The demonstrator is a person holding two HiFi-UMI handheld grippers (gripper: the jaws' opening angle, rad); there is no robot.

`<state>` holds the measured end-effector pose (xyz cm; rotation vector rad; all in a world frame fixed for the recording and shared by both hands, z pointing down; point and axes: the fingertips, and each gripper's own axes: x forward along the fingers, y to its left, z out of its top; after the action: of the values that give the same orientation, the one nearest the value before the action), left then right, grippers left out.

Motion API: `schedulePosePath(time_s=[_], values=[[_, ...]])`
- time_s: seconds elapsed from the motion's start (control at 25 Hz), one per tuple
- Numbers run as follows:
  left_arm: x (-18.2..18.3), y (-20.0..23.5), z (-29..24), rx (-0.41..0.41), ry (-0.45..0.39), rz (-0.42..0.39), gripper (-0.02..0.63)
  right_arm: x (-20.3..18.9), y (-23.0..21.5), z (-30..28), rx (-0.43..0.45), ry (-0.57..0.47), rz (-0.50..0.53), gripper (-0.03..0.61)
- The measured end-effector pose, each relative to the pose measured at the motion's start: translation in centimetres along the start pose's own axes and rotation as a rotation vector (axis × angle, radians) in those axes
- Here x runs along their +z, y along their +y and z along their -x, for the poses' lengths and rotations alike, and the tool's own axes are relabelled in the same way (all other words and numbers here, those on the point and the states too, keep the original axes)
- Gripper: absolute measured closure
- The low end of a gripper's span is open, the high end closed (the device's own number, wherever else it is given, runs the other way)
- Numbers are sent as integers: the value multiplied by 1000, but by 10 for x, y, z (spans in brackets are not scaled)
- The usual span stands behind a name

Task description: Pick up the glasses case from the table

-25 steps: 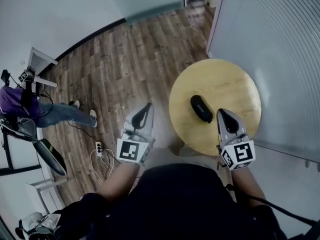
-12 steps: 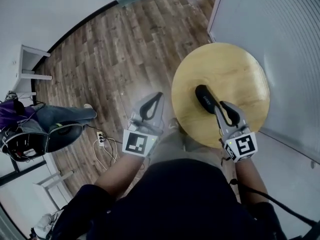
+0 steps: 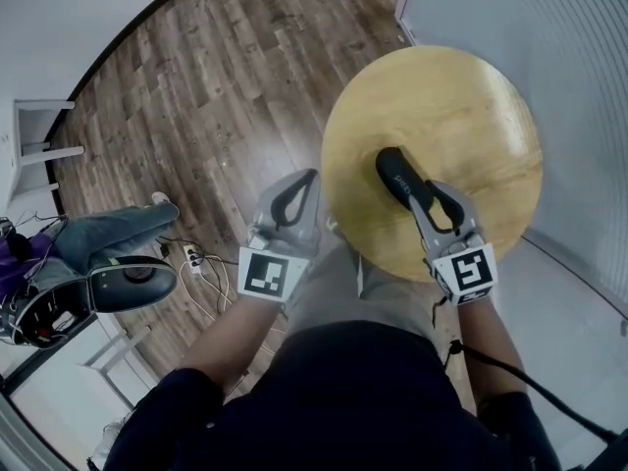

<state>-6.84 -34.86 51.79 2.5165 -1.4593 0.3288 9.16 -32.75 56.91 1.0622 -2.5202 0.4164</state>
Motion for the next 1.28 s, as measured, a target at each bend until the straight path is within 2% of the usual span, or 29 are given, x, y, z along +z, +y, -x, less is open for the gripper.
schedulePosePath(time_s=[0.2, 0.32, 0.4, 0.6, 0.72, 0.84, 1.12, 1.2, 1.28], values=[[-29, 6, -27, -1, 19, 10, 611, -26, -15, -13, -35, 29, 8, 433], [-51, 5, -41, -8, 47, 29, 611, -49, -16, -26, -12, 87, 6, 374], [-61, -2, -50, -27, 51, 28, 611, -63, -13, -35, 10, 118, 2, 293], [-83, -15, -55, -47, 77, 53, 611, -98, -5, -45, 32, 217, 7, 235], [-90, -20, -58, -62, 105, 50, 611, -110, -8, -53, 27, 250, 24, 215], [-92, -20, -58, -72, 114, 33, 611, -117, -7, -60, 38, 286, 84, 213], [-102, -12, -56, -28, 123, 51, 611, -148, -8, -76, 46, 398, 127, 200], [-101, -13, -53, -23, 120, 55, 611, -148, -8, -77, 44, 396, 115, 202], [-97, -13, -49, -29, 118, 48, 611, -142, -8, -76, 38, 378, 59, 210]])
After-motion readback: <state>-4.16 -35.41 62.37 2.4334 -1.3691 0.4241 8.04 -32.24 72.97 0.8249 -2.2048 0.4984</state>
